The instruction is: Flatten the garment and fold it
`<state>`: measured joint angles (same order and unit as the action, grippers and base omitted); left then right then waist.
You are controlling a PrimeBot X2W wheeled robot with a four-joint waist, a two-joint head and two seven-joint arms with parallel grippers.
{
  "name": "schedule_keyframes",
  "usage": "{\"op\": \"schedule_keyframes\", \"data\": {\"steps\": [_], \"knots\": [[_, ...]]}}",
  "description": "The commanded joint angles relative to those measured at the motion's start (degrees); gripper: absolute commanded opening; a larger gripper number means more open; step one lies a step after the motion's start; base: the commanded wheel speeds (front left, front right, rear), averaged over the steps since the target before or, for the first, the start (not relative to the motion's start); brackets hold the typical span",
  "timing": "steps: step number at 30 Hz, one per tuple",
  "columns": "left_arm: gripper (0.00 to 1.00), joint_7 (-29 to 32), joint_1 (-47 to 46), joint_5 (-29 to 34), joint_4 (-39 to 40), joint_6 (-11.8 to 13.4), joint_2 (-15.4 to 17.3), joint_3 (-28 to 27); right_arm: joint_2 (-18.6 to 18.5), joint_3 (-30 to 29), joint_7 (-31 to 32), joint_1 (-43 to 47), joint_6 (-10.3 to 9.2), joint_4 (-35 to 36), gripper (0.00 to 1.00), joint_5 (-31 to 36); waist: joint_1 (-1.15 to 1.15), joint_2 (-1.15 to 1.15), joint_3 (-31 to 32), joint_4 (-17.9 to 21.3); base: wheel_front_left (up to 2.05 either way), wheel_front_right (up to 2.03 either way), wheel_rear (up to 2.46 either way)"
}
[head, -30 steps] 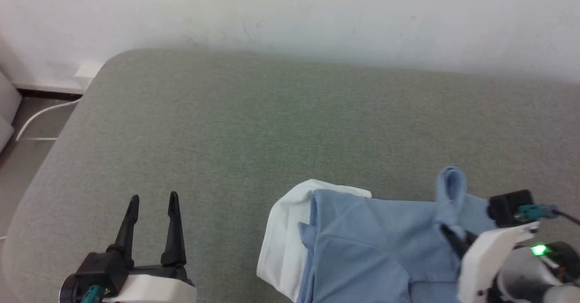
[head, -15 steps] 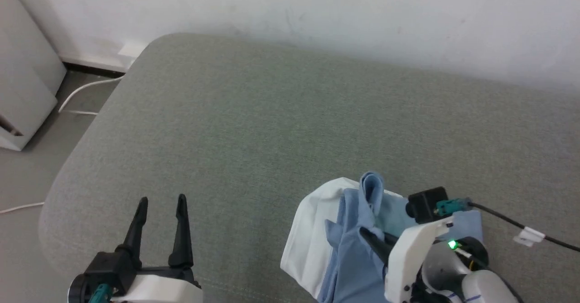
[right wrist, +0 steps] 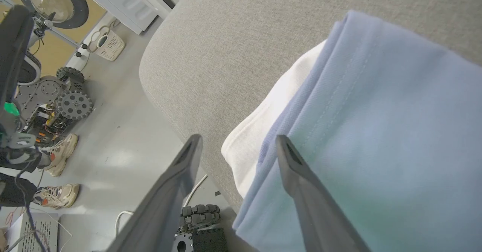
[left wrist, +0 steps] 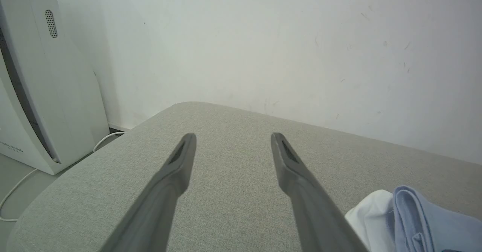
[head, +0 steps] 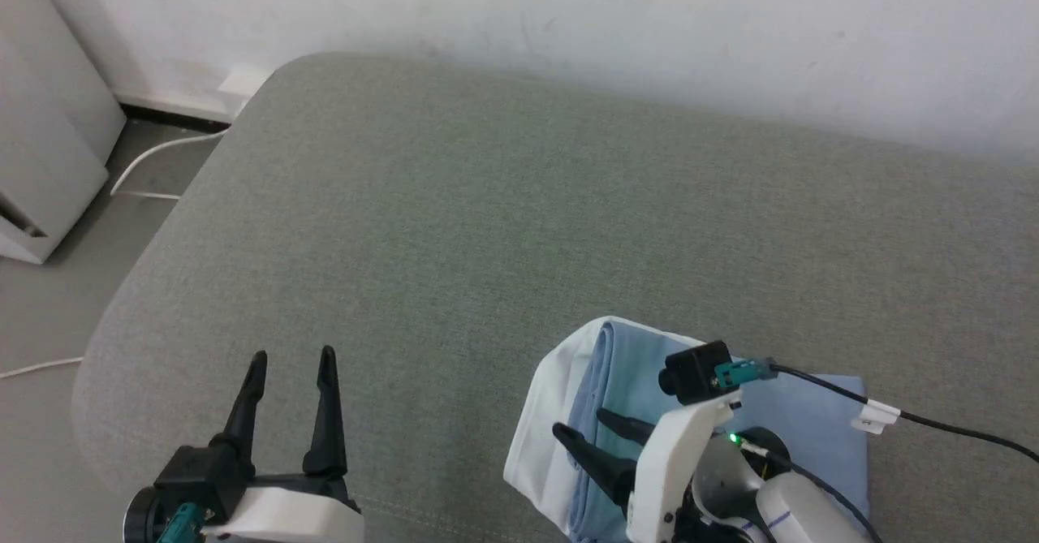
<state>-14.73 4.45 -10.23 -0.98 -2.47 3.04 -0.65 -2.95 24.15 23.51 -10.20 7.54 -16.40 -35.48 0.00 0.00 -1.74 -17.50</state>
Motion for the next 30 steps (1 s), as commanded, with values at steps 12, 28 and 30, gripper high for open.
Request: {"op": "schedule_keyframes", "data": {"steps": [12, 28, 30], "knots": [[1.00, -0.27, 0.12, 0.76, 1.31, -0.77, -0.16, -0.86, -8.81, -2.35, -11.36, -10.36, -0.05, 3.03, 1.00, 15.35, 0.00, 0.00, 2.57, 7.17, 0.00, 0.00, 0.00], [1.00, -0.27, -0.49, 2.60, 3.94, 0.10, -0.16, -0.28, -13.62, -22.42, -27.97, -2.89, -0.05, 13.07, 1.00, 33.09, 0.00, 0.00, 1.15, 14.38, 0.00, 0.00, 0.00], [1.00, -0.27, -0.50, 3.03, 3.76, -0.20, -0.16, -0.11, -11.89, -24.07, -29.00, 0.08, -0.05, 15.19, 1.00, 33.80, 0.00, 0.00, 0.98, 14.65, 0.00, 0.00, 0.00]]}}
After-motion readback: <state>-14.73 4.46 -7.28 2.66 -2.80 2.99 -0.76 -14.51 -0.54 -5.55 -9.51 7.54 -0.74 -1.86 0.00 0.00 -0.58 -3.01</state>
